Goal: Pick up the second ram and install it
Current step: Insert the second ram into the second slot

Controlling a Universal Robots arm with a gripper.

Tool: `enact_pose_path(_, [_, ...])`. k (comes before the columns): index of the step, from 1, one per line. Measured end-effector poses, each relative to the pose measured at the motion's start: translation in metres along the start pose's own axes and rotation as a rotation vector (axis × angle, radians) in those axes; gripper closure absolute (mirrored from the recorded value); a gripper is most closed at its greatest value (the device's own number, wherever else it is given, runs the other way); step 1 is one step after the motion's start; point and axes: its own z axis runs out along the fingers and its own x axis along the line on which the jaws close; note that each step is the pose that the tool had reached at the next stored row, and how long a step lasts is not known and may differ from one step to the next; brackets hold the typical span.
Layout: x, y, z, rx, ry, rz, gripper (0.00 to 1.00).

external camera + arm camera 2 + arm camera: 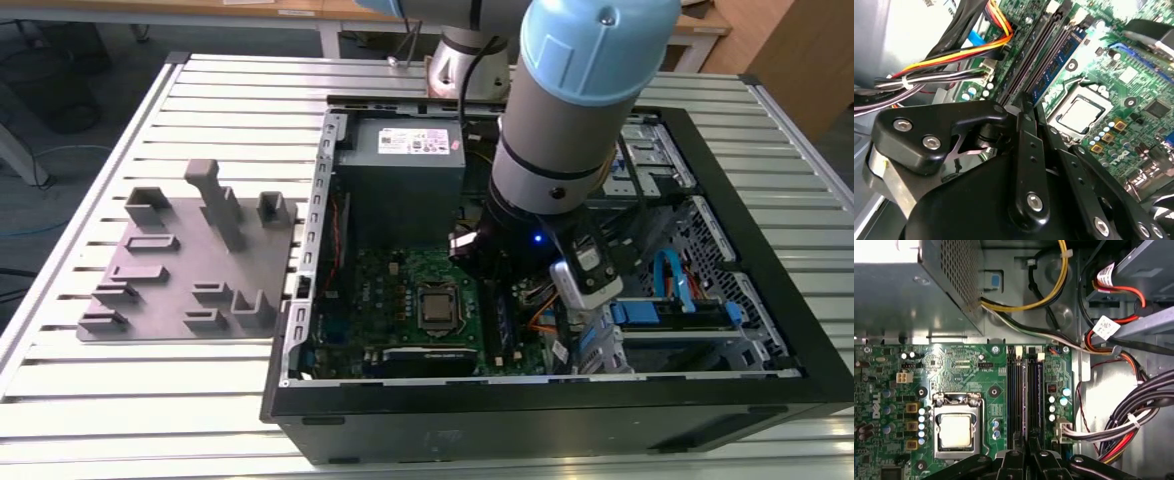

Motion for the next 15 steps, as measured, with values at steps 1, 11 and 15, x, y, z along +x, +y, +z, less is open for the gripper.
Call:
enact_pose_path(1, [0.0000,0.0000,0.0001,0.0061,-0.0002,0.000,0.86])
enact_pose_path(11, [0.0005,0.0012,0.0004,0.0337,-0.0010,0.005,0.86])
enact_pose_path(15, [0.0012,0.0039,0.0020,0.0445,-0.0016,0.010,0.86])
